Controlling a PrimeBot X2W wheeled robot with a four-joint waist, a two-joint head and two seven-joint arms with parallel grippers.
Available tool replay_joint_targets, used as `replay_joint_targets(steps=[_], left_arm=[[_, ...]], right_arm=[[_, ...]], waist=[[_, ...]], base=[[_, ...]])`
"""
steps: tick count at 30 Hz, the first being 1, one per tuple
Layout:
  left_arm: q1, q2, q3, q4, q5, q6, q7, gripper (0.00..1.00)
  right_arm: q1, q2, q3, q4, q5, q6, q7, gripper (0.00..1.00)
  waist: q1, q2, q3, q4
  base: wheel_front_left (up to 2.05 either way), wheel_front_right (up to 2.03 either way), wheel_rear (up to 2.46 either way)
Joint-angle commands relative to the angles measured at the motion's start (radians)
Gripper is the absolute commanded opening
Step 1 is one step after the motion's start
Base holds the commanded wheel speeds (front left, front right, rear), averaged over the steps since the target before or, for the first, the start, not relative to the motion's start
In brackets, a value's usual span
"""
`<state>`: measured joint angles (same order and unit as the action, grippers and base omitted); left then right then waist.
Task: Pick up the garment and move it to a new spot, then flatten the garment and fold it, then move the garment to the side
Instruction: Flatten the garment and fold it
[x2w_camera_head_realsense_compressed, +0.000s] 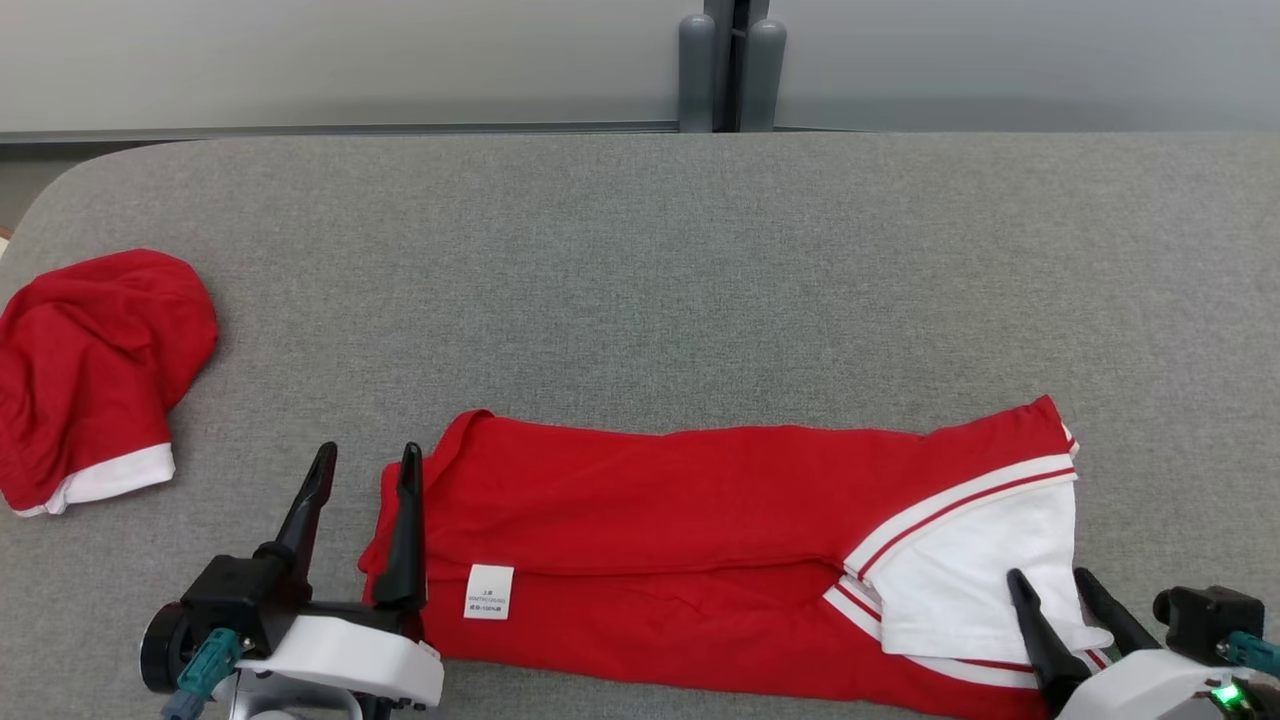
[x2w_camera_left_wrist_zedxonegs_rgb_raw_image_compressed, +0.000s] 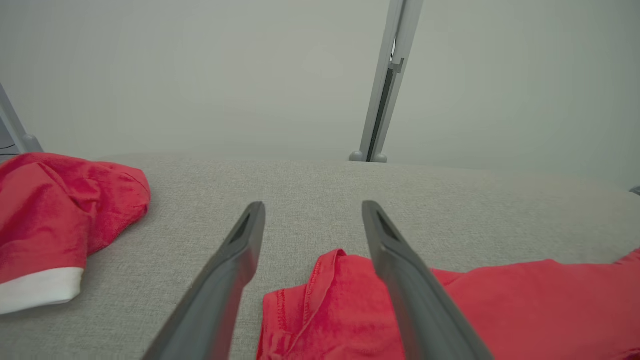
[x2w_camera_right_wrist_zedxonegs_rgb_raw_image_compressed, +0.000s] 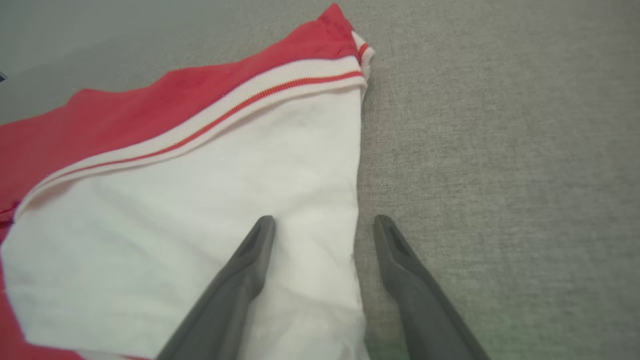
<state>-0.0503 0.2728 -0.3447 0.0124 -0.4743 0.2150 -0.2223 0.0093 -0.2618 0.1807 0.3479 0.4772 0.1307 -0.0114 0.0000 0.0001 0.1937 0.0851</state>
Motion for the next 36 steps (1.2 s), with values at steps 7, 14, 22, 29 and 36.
replay_joint_targets(steps=[7, 14, 22, 29, 36], left_arm=[[-0.033, -0.002, -0.003, 0.015, 0.001, -0.012, -0.013, 1.0], [-0.042, 0.001, 0.002, 0.021, -0.002, -0.012, -0.018, 1.0], [-0.036, 0.01, 0.007, 0.009, -0.007, -0.009, -0.023, 1.0], [-0.035, 0.011, 0.006, 0.004, -0.009, -0.008, -0.024, 1.0], [-0.028, 0.008, 0.0, 0.011, -0.016, -0.012, -0.026, 1.0]], right_arm=[[-0.052, 0.034, 0.12, 0.129, 0.072, 0.003, 0.098, 0.0], [-0.085, 0.0, 0.12, 0.106, 0.097, 0.001, 0.059, 0.0], [-0.057, -0.073, -0.01, 0.005, 0.016, -0.001, 0.044, 0.0], [-0.002, -0.121, -0.158, -0.076, -0.037, -0.001, 0.097, 0.0], [-0.031, -0.105, -0.115, -0.312, -0.099, -0.001, 0.176, 0.0]], waist=[[0.0, -0.0001, 0.01, 0.0], [0.0, -0.0001, 0.007, -0.016], [0.0, -0.0001, 0.004, -0.042], [0.0, -0.0001, -0.004, -0.051], [0.0, -0.0001, -0.028, -0.049]], base=[[0.0, 0.0, 0.0], [0.0, 0.0, 0.0], [0.0, 0.0, 0.0], [0.0, 0.0, 0.0], [0.0, 0.0, 0.0]])
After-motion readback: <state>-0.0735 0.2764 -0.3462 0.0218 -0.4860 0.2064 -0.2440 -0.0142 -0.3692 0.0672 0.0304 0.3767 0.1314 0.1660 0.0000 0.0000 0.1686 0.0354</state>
